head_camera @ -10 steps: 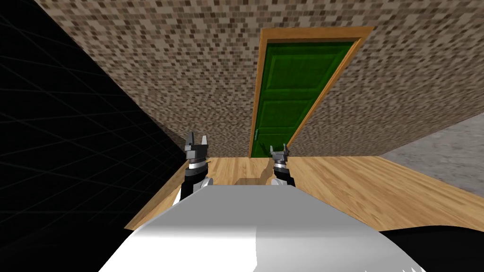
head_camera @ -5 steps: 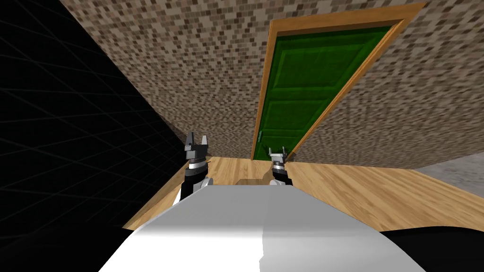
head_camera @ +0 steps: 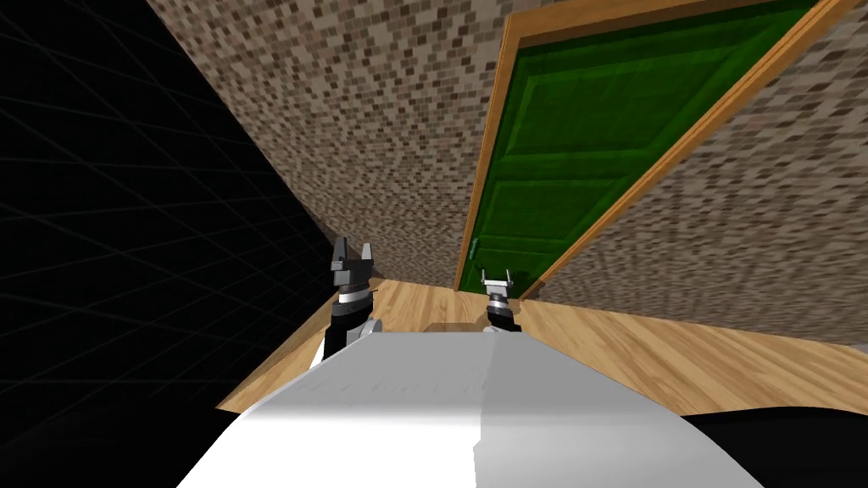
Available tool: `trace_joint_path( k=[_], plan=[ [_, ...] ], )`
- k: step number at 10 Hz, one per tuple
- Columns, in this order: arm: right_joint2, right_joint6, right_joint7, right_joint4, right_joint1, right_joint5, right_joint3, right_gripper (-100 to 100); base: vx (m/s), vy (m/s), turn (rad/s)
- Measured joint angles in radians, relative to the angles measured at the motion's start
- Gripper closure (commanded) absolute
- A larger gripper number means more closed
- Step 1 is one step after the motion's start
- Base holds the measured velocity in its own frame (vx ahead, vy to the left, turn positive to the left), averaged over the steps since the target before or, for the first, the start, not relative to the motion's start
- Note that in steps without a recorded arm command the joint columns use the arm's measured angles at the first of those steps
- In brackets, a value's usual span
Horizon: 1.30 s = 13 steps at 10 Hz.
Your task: Pull the door open
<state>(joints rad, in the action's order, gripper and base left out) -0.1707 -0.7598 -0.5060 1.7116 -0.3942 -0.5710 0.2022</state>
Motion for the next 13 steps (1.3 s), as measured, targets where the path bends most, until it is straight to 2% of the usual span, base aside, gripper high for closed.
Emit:
trace_joint_path(
  k=[2, 5, 13],
  plan=[
    [-0.007, -0.027, -0.029, -0.045, 0.011, -0.048, 0.022, -100, 0.085, -0.052, 0.168],
    [-0.029, -0.066, -0.079, -0.096, 0.011, -0.122, 0.051, -100, 0.081, -0.052, 0.162],
    [-0.067, -0.175, -0.203, -0.272, 0.046, -0.306, 0.13, -100, 0.078, -0.062, 0.153]
  ],
)
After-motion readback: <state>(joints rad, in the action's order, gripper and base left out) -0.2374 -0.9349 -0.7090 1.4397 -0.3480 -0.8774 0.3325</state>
